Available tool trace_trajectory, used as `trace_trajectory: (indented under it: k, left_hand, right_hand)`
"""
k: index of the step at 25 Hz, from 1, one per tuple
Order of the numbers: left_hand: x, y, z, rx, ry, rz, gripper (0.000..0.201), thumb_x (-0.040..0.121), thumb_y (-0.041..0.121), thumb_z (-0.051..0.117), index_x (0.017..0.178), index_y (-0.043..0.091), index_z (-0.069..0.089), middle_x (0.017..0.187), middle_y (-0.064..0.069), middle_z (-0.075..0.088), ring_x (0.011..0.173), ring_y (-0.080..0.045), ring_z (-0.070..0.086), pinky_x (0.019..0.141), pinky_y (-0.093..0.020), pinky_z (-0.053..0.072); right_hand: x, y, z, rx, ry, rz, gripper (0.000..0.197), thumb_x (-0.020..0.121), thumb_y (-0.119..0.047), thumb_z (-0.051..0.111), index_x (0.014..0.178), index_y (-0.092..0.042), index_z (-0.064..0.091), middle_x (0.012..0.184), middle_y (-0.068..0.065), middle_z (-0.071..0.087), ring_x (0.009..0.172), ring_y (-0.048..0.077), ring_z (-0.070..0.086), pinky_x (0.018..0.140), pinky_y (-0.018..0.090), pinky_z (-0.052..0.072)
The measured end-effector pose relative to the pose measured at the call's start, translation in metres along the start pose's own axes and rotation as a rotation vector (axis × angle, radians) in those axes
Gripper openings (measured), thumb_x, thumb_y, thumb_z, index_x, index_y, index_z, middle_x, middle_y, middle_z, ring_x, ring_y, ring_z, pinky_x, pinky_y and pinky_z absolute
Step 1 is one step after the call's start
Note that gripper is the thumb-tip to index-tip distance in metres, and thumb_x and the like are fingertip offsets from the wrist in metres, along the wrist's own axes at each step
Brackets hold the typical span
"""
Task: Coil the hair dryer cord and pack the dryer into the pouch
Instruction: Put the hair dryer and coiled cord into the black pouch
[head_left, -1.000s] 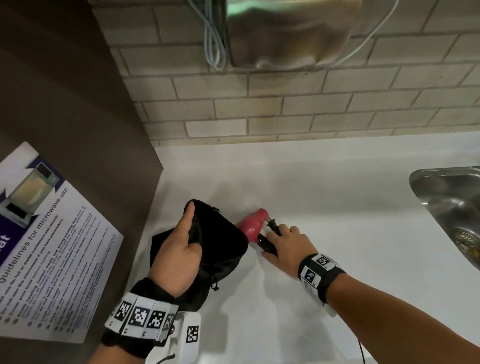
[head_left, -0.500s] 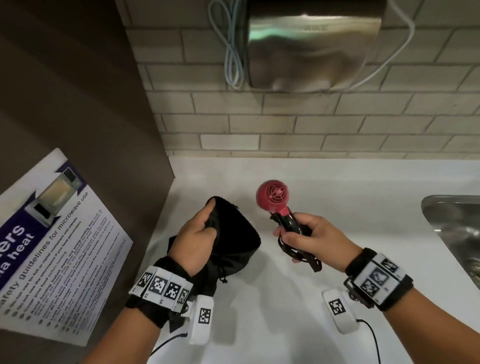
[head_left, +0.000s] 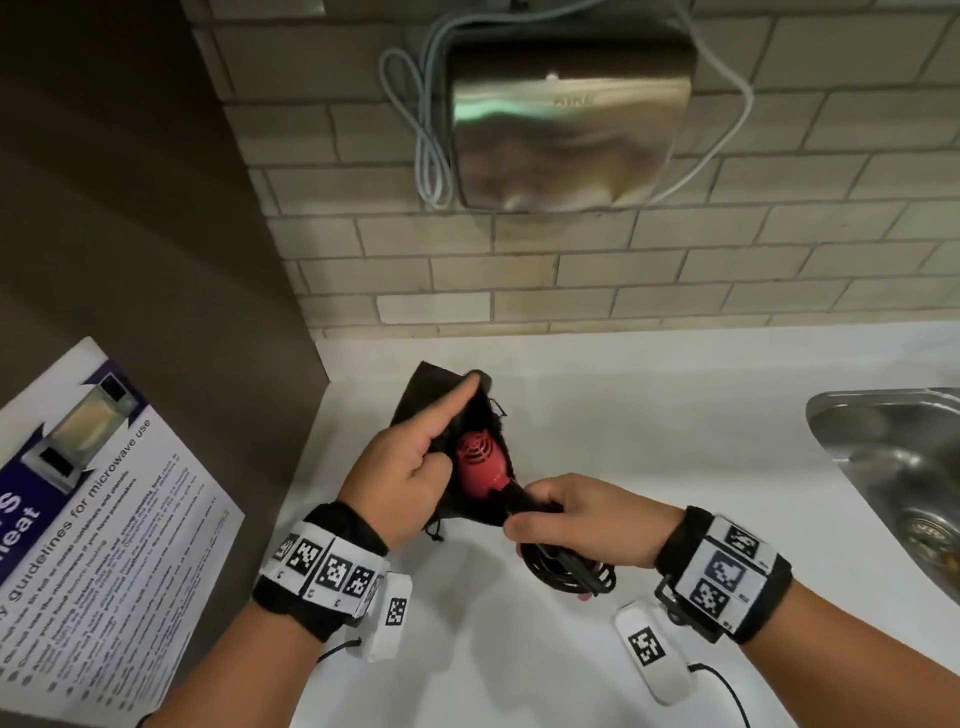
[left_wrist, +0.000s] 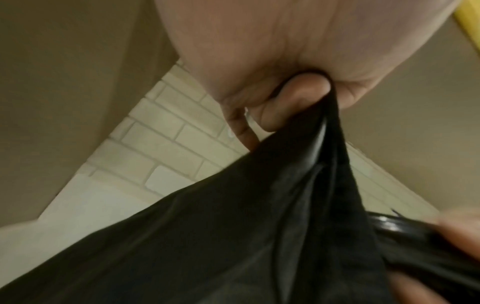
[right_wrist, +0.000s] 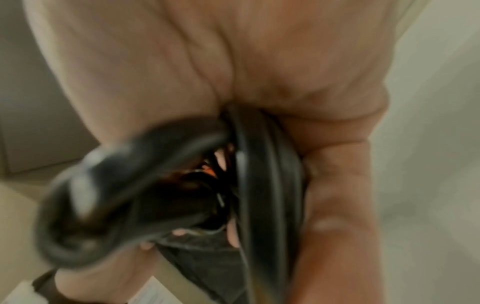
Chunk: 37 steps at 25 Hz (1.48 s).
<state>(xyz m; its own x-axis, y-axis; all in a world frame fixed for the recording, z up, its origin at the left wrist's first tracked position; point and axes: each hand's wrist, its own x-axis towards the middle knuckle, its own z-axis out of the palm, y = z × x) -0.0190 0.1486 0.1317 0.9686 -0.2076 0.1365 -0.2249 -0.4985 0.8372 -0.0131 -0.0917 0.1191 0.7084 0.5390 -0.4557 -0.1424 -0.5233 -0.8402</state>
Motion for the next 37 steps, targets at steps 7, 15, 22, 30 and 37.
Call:
trace_trajectory:
  k: [7,15,22,30,37]
  left_hand:
    - [-0.025,0.018,0.030,0.182,-0.169,0.160,0.095,0.080,-0.006,0.050,0.156,0.046,0.029,0.138,0.028,0.051,0.115,0.034,0.041,0.100,0.001,0.033]
    - [-0.006,0.019,0.043,-0.094,-0.119,0.037,0.089,0.078,0.004,0.044,0.146,0.061,0.039,0.132,-0.001,0.073,0.098,-0.014,0.073,0.095,-0.033,0.057]
    - [0.019,0.010,0.014,-0.139,-0.121,-0.019,0.079,0.080,-0.004,0.043,0.147,0.037,0.054,0.146,0.011,0.061,0.134,-0.001,0.056,0.119,-0.034,0.040]
    - [0.029,-0.011,-0.027,-0.119,-0.008,-0.033,0.076,0.081,-0.007,0.045,0.134,0.043,0.065,0.135,0.012,0.070,0.127,-0.008,0.063,0.115,-0.039,0.045]
    - [0.026,-0.014,-0.038,-0.054,0.049,0.051,0.060,0.085,0.000,0.052,0.122,0.043,0.072,0.125,0.021,0.072,0.112,-0.002,0.067,0.108,-0.038,0.050]
  right_hand:
    - [0.025,-0.012,0.013,0.872,0.048,0.173,0.041,0.100,-0.044,0.061,0.118,-0.009,0.074,0.099,0.016,0.080,0.079,0.034,0.080,0.055,0.033,0.062]
    - [0.070,0.001,0.026,0.983,0.252,0.144,0.029,0.105,-0.024,0.050,0.104,-0.012,0.077,0.135,0.028,0.070,0.094,0.030,0.074,0.098,0.050,0.054]
    - [0.063,-0.020,0.026,0.553,0.215,0.186,0.031,0.093,-0.023,0.059,0.115,-0.010,0.077,0.113,0.020,0.080,0.110,0.038,0.076,0.105,0.055,0.057]
    - [0.009,-0.064,-0.020,-0.635,0.830,-0.321,0.039,0.091,-0.051,0.064,0.122,-0.027,0.060,0.118,-0.002,0.064,0.105,0.022,0.066,0.086,0.041,0.058]
    - [0.076,-0.043,-0.031,-0.475,0.515,-0.178,0.018,0.105,-0.026,0.050,0.112,-0.016,0.063,0.103,0.014,0.072,0.094,0.036,0.069,0.077,0.039,0.055]
